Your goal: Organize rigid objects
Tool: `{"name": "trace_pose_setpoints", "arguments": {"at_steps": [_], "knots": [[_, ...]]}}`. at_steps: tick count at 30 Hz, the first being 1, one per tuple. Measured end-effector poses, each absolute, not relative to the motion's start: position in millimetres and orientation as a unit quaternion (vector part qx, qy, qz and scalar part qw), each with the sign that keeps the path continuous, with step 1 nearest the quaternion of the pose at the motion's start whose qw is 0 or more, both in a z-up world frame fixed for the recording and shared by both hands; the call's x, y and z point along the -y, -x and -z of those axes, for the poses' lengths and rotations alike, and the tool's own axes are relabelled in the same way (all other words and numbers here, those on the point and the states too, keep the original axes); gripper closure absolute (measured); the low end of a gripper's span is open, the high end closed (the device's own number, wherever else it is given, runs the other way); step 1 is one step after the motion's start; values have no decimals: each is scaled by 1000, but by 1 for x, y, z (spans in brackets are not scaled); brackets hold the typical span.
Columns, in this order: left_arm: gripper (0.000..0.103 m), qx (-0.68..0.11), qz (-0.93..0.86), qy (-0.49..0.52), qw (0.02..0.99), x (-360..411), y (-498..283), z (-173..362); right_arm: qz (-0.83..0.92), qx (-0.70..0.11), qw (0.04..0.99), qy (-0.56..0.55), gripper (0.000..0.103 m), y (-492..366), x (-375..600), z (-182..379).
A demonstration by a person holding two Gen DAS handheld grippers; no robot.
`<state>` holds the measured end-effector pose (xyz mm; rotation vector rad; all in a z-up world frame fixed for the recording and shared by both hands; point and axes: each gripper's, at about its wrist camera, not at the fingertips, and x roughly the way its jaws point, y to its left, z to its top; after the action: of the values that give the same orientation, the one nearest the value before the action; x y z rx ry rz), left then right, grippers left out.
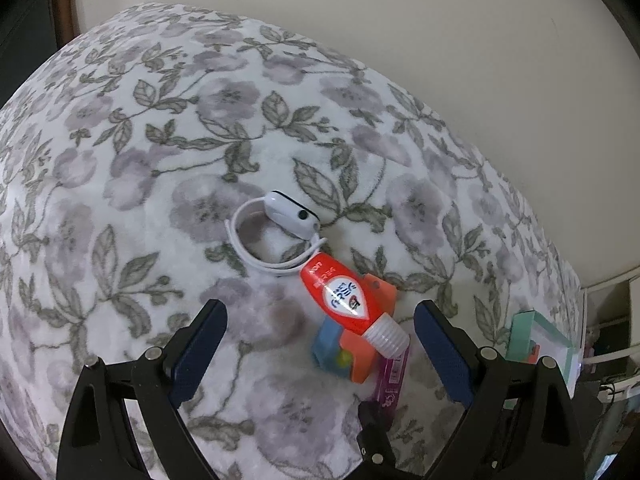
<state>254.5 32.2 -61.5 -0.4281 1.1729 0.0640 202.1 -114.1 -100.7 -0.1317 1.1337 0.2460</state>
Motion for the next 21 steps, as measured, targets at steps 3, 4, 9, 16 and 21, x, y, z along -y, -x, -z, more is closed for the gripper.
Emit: {"name": "trace_pose_setpoints", "arguments": {"at_steps": [3,4,9,16,21], "knots": [[8,-546,-37,192,815,-29,-257,66,-119,-534,835,58,2,-202,117,100],[8,-541,-45,191,818,-29,-256,67,-119,-534,835,57,2,-202,118,101],[13,-534,-50,188,823,-29,-258,70,-118,-534,835,54,5,-202,120,98],[35,-542,-32,188,819,-21,-259,71,-115,-534,836,52,13,-203,124,97],[42,-548,-34,189,814,-23,-259,72,-110,-535,837,39,25,-207,132,94]]}}
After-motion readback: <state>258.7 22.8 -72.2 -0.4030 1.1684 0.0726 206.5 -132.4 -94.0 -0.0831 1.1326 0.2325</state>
